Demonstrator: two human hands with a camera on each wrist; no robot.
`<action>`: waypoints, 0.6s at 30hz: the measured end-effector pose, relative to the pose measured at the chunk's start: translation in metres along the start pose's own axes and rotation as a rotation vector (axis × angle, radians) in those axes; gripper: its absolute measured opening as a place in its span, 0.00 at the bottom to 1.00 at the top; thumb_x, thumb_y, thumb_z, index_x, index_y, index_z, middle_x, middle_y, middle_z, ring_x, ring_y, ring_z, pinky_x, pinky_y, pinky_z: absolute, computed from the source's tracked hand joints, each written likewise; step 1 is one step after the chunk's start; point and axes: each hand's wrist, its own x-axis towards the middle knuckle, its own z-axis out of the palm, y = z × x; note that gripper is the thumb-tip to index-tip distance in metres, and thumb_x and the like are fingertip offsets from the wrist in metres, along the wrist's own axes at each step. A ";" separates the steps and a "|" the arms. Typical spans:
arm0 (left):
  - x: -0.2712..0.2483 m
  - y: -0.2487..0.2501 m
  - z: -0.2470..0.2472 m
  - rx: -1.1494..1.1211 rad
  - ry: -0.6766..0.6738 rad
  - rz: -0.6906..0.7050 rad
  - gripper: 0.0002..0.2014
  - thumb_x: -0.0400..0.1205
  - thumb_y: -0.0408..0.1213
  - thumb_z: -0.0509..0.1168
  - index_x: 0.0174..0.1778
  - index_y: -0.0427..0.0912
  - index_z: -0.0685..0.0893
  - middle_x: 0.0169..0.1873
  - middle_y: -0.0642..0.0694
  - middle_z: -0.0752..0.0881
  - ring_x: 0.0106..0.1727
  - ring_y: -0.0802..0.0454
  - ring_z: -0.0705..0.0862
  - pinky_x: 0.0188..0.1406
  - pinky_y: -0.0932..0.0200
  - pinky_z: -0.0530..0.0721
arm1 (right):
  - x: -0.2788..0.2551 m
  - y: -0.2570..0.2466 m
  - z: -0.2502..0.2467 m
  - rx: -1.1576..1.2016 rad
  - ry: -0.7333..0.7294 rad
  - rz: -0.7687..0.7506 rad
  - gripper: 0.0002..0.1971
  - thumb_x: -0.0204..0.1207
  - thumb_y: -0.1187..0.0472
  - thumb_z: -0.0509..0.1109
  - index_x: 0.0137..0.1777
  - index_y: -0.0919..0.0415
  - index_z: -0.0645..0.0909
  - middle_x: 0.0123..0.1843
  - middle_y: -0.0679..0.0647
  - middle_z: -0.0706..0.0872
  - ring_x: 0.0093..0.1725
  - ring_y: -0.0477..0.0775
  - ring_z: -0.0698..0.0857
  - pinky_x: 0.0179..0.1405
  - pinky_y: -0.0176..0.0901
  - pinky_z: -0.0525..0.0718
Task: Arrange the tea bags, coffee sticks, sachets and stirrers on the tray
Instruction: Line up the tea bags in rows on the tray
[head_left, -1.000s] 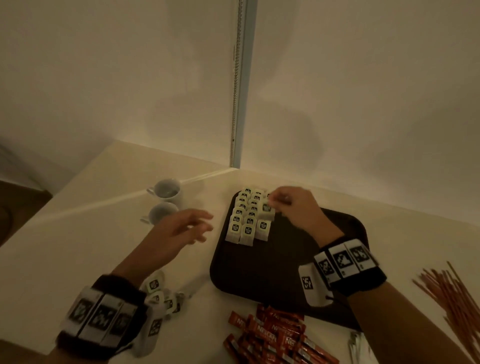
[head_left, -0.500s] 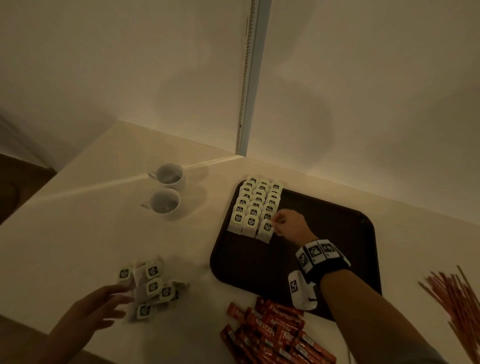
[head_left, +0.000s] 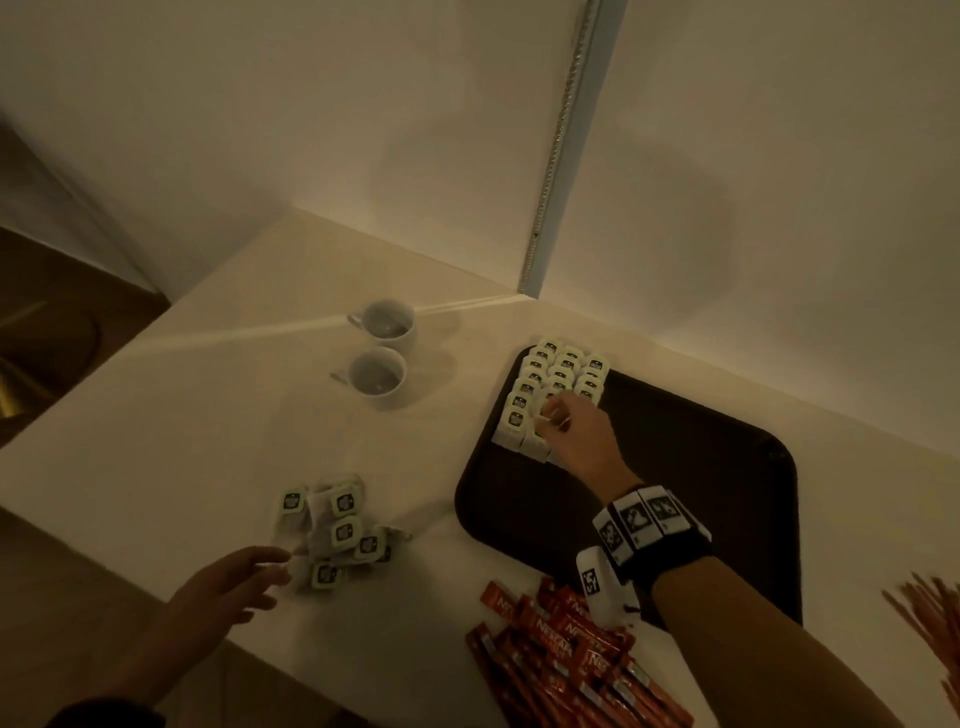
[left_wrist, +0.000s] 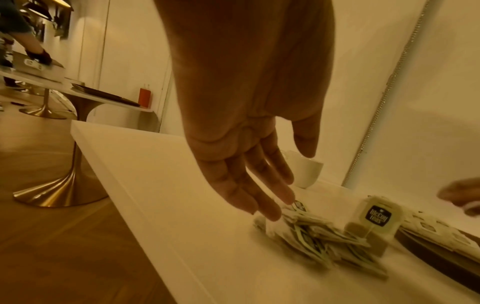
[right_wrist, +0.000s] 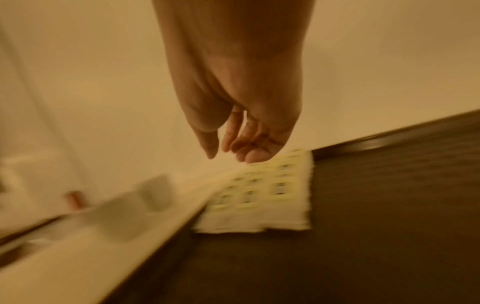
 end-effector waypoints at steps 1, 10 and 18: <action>-0.001 -0.003 0.001 0.008 -0.003 0.000 0.07 0.85 0.34 0.61 0.50 0.47 0.85 0.43 0.46 0.91 0.44 0.43 0.88 0.42 0.54 0.79 | -0.011 -0.018 0.010 0.027 -0.117 -0.099 0.09 0.76 0.60 0.71 0.53 0.61 0.81 0.47 0.51 0.82 0.46 0.49 0.82 0.42 0.29 0.78; -0.018 -0.034 -0.006 0.014 -0.029 0.061 0.08 0.84 0.33 0.61 0.53 0.48 0.85 0.46 0.46 0.90 0.45 0.46 0.89 0.48 0.51 0.84 | -0.062 -0.088 0.131 -0.339 -0.692 -0.279 0.38 0.66 0.40 0.76 0.70 0.60 0.70 0.64 0.58 0.73 0.62 0.59 0.75 0.60 0.52 0.78; -0.041 -0.063 -0.020 0.012 0.024 0.070 0.09 0.84 0.34 0.62 0.53 0.50 0.85 0.42 0.49 0.91 0.42 0.54 0.89 0.44 0.61 0.84 | -0.074 -0.087 0.165 -0.414 -0.601 -0.238 0.25 0.68 0.50 0.78 0.59 0.60 0.74 0.59 0.59 0.70 0.60 0.60 0.72 0.57 0.50 0.75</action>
